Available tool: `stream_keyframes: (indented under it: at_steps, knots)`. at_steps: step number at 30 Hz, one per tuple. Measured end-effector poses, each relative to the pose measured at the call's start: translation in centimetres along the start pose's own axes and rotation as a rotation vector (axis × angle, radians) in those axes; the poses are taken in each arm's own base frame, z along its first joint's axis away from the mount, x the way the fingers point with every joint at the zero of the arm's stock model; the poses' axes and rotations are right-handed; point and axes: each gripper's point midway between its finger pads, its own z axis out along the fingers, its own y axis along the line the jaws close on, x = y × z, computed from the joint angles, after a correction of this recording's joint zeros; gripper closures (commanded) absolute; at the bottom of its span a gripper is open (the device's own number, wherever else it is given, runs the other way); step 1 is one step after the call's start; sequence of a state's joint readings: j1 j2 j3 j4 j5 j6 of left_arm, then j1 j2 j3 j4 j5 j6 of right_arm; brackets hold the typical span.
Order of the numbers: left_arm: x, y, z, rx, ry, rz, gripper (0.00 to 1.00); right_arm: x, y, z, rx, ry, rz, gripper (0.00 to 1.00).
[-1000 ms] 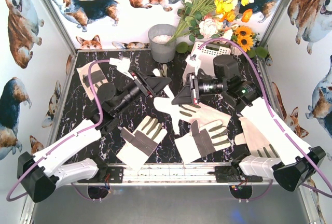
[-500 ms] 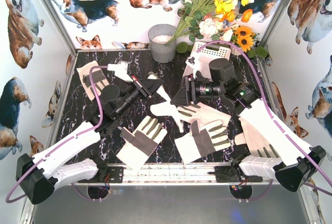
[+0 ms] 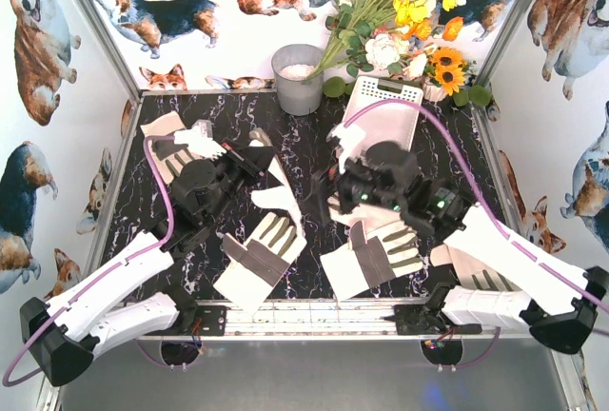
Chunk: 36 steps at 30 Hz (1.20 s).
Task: Put the gloves into the storage basket
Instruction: Turn over the glove at the center of the board.
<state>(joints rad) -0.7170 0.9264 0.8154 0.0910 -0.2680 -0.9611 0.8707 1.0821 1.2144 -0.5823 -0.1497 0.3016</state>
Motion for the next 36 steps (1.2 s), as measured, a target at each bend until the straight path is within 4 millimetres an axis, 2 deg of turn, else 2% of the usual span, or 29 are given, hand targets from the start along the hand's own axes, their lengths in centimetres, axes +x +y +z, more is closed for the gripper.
stream_keyframes:
  at_steps: [10,17,20,26,36]
  knots:
    - [-1.7,2.6,-0.1,-0.148,-0.120,-0.173,1.00,3.6,-0.8,2.4,0.232,0.035,-0.262,0.06]
    - [-2.0,3.4,-0.2,-0.194,-0.157,-0.272,1.00,5.6,-1.6,4.6,0.330,0.036,-0.400,0.05]
    - [-2.1,3.7,-0.3,-0.210,-0.166,-0.302,1.00,5.8,-2.3,5.5,0.369,0.022,-0.417,0.05]
    - [-2.0,4.4,-0.4,-0.240,-0.176,-0.354,1.00,5.6,-2.5,7.3,0.396,-0.037,-0.415,0.04]
    - [-1.8,4.7,-0.4,-0.265,-0.184,-0.460,1.00,5.9,-4.3,11.7,0.509,-0.117,-0.540,0.05]
